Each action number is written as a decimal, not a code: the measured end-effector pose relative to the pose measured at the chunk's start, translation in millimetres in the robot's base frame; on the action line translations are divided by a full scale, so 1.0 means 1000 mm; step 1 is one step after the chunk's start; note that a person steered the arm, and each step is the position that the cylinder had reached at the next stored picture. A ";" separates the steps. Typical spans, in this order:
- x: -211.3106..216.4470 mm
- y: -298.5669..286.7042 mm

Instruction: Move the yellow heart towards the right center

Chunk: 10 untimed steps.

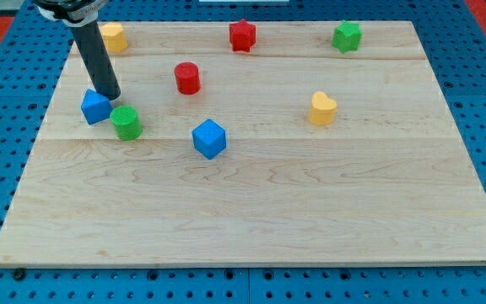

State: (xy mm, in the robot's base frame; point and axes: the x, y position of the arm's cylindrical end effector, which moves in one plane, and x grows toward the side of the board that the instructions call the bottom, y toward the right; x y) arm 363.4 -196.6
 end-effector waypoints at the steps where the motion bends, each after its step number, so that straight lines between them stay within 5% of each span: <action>1: -0.021 0.007; 4: -0.043 0.060; 8: 0.029 0.287; 10: 0.038 0.326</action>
State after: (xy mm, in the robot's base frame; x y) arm 401.6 129.7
